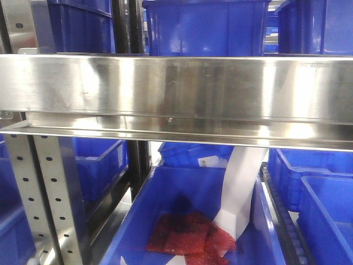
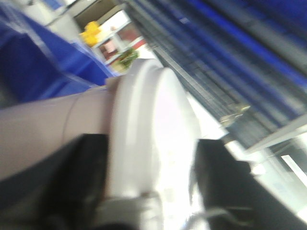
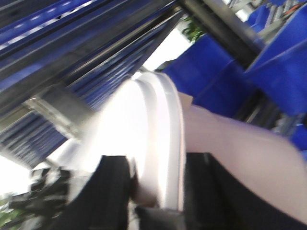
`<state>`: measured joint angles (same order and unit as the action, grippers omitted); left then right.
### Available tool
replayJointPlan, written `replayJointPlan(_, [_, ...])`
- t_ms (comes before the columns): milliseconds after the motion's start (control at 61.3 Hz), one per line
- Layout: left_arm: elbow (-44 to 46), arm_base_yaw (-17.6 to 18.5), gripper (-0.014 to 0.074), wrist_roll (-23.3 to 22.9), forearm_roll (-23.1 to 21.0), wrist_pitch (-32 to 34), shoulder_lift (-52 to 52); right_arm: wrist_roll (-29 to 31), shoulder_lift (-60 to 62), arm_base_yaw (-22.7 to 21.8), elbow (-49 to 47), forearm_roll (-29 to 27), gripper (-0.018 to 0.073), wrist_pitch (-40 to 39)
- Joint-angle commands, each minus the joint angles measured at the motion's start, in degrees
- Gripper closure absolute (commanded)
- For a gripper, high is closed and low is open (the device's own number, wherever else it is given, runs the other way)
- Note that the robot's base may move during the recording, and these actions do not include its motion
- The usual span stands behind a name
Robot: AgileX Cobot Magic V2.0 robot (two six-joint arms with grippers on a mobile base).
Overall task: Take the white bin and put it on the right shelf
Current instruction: 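Raise the held bin above the shelf's roller track with both grippers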
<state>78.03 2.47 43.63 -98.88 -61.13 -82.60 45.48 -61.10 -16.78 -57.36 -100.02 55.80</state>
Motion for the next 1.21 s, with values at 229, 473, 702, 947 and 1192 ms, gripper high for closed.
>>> replayJointPlan(229, [2.17, 2.14, 0.0722, -0.08, -4.66, -13.10, 2.41, -0.42, 1.75, 1.67, -2.32, -8.82, 0.0443, 10.80])
replayJointPlan(473, [2.17, 2.14, 0.0722, -0.08, -4.66, -13.10, 2.41, -0.42, 1.75, 1.67, -2.32, -8.82, 0.0443, 9.34])
replayJointPlan(702, [2.17, 2.78, 0.0722, 0.51, -4.63, -10.78, 2.41, -0.48, 1.54, 1.67, -2.32, -8.82, 0.0443, 9.09])
replayJointPlan(947, [7.48, 11.11, 0.0722, 0.91, 7.16, 0.27, 1.60, -0.48, -3.94, 1.62, -2.32, -8.82, 0.0443, 8.84])
replayJointPlan(1192, [10.70, 13.51, 0.0722, 0.91, 13.88, 9.47, -3.13, 2.85, -11.39, 1.62, -2.32, -8.82, 0.0440, 9.38])
